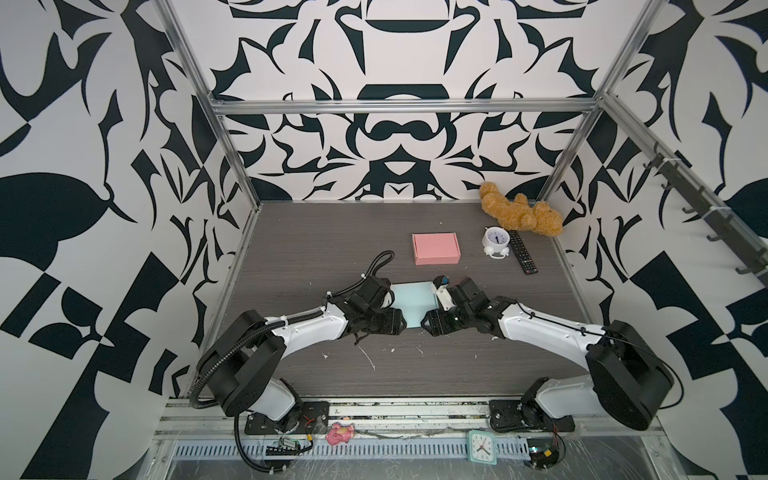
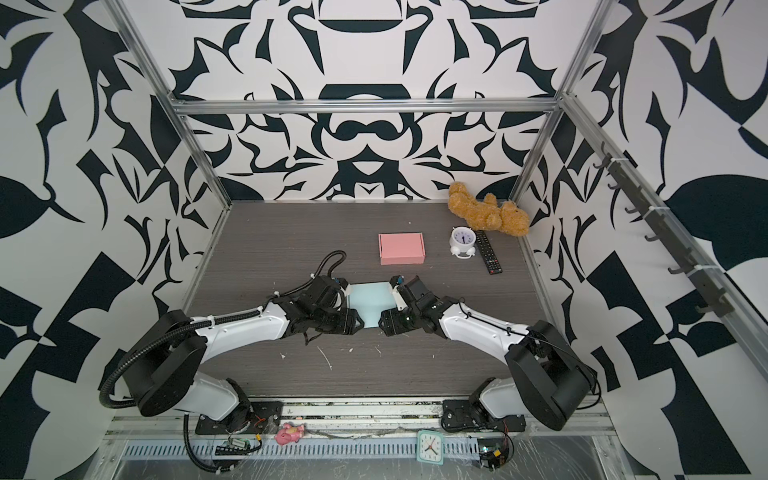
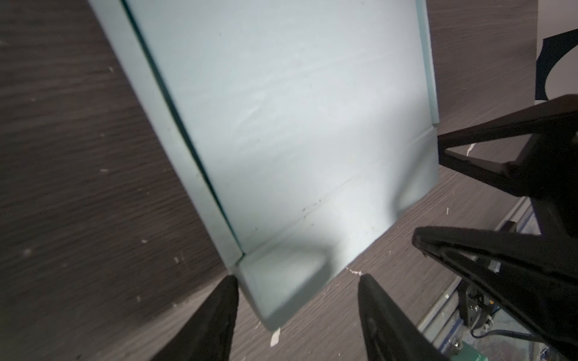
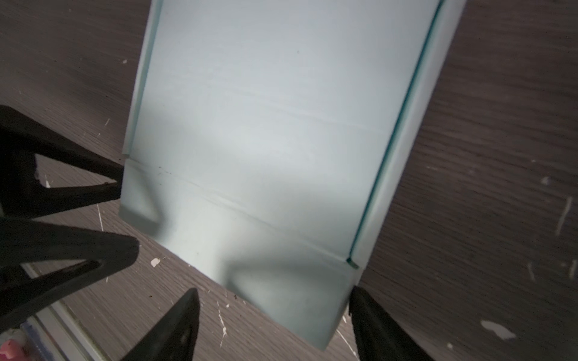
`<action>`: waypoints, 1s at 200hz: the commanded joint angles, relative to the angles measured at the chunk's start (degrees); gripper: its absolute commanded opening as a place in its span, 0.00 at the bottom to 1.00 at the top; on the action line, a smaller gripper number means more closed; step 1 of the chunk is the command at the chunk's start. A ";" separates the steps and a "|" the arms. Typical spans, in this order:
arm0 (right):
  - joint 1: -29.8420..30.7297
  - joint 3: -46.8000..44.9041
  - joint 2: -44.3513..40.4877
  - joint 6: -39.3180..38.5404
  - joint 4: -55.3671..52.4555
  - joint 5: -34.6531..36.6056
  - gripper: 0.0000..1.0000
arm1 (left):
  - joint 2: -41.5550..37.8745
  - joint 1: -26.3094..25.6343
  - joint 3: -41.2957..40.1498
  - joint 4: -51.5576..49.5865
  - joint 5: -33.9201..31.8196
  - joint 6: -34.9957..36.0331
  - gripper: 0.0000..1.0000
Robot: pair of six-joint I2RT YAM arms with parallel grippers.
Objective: Assemble paper box
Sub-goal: Fold and tuck the lid into the gap.
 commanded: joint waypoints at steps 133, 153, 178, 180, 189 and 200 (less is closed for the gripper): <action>2.08 0.57 0.66 1.14 1.62 0.03 0.77 | -0.65 -0.60 -0.03 1.82 -0.59 -1.08 0.64; 2.08 0.41 0.45 1.25 1.87 -0.02 0.77 | -0.22 -0.59 0.06 1.91 -0.51 -1.11 0.63; 2.10 0.07 0.63 1.31 2.28 -0.10 0.78 | -0.25 -0.59 -0.03 2.00 -0.57 -1.17 0.63; 2.09 0.11 0.70 1.25 2.32 -0.14 0.78 | -0.21 -0.60 -0.03 2.00 -0.59 -1.17 0.64; 2.09 0.20 0.98 1.25 2.32 -0.31 0.77 | -0.34 -0.57 -0.20 1.99 -0.65 -1.17 0.63; 2.08 0.52 1.24 1.23 2.24 -0.49 0.77 | -0.43 -0.60 -0.36 2.17 -0.68 -1.17 0.63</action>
